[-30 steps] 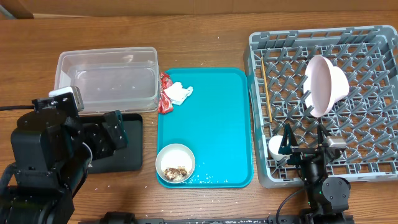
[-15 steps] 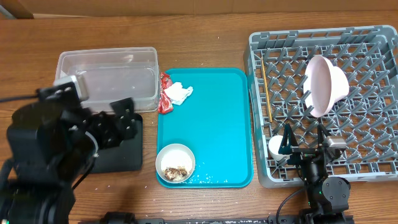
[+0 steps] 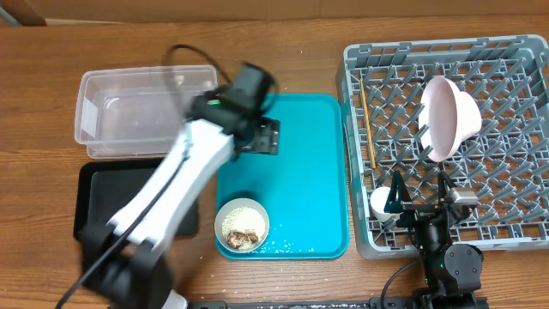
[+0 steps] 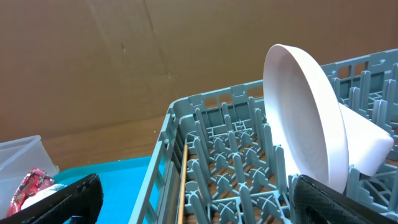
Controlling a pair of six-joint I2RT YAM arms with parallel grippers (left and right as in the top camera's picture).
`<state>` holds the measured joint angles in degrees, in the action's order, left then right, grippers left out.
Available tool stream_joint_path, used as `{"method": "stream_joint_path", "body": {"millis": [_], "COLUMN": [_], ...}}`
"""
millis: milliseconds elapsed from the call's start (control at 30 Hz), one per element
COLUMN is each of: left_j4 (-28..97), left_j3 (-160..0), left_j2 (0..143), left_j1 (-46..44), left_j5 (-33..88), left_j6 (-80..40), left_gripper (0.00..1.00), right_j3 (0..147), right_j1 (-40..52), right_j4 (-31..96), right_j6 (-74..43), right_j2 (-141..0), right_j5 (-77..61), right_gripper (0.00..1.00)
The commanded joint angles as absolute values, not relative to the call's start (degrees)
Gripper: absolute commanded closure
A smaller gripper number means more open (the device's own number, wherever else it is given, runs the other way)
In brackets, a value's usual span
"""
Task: Sort waste into correct bins and load items into the dishwasher
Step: 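Reach the left gripper to the white tissue on the teal tray and grasp, then carry the tissue left and drop it into the clear bin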
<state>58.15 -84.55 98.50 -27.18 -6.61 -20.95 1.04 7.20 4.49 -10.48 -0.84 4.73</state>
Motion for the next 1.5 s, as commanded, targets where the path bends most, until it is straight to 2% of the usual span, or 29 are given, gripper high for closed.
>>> {"method": "stream_joint_path", "body": {"millis": [0,100,267,367,433,500,533,600,700,800,1067,1100,1133,1200,1233,1267,1367,1467], "left_j4": [53.69,47.92,41.15,38.61,37.58,37.56,37.80,39.51,45.82,51.62,60.45,60.10,59.70,57.95,56.99,56.07,54.89,57.71], "left_j3": [-84.36,-84.38,-84.38,-84.36,-84.38,-84.40,-84.66,-86.00,-91.46,-95.68,-97.82,-97.58,-97.54,-97.54,-97.54,-97.56,-98.35,-100.84], "left_j2": [106.76,114.02,118.26,120.09,121.12,121.16,120.97,120.25,116.92,112.60,104.92,105.41,105.86,107.61,108.40,108.95,108.92,108.05], "left_j1": [-28.45,-27.51,-27.00,-27.00,-26.92,-26.92,-26.92,-26.94,-26.92,-26.89,-21.43,-19.81,-18.55,-15.44,-14.15,-13.04,-10.85,-11.57], "left_j5": [-18.22,-20.97,-18.17,-18.28,-18.11,-16.21,-14.44,-9.98,-2.59,-2.48,-24.32,-25.12,-25.17,-24.47,-23.97,-22.79,-14.55,-10.81], "left_j6": [-20.34,-20.78,-18.63,-17.74,-17.76,-17.76,-17.76,-17.76,-18.90,-21.23,-28.49,-28.51,-28.49,-28.29,-28.25,-27.11,-19.59,-19.27], "left_gripper": [0.13,0.14,0.15,0.21,0.33,0.55,0.71,0.96,0.96,0.96,0.96,0.92,0.79,0.29,0.11,0.08,0.12,0.15], "right_j3": [0.45,0.45,0.45,0.45,0.45,0.45,0.45,0.45,0.45,0.45,0.45,0.45,0.45,0.45,0.45,0.45,0.45,0.45], "right_j1": [7.01,7.01,7.01,7.01,7.01,7.01,7.01,7.01,7.01,7.01,7.01,7.01,7.01,7.01,7.01,7.01,7.01,7.01], "right_j4": [4.21,4.21,4.21,4.21,4.21,4.21,4.21,4.21,4.21,4.19,4.21,4.21,4.19,4.21,4.21,4.19,4.21,4.21], "right_j6": [-10.46,-10.46,-10.46,-10.46,-10.46,-10.46,-10.46,-10.46,-10.46,-10.46,-10.46,-10.46,-10.46,-10.46,-10.46,-10.46,-10.46,-10.46], "right_j2": [-0.19,-0.19,-0.19,-0.19,-0.19,-0.19,-0.19,-0.19,-0.19,-0.19,-0.19,-0.19,-0.19,-0.19,-0.19,-0.19,-0.19,-0.19], "right_j5": [4.99,4.99,4.99,4.99,4.99,4.99,4.99,4.99,4.99,4.99,4.99,4.99,4.99,4.99,4.99,4.99,4.99,4.99], "right_gripper": [0.00,0.00,0.00,0.00,0.00,0.00,0.00,0.00,0.00,0.00,0.00,0.00,0.00,0.00,0.00,0.00,0.00,0.00]}}
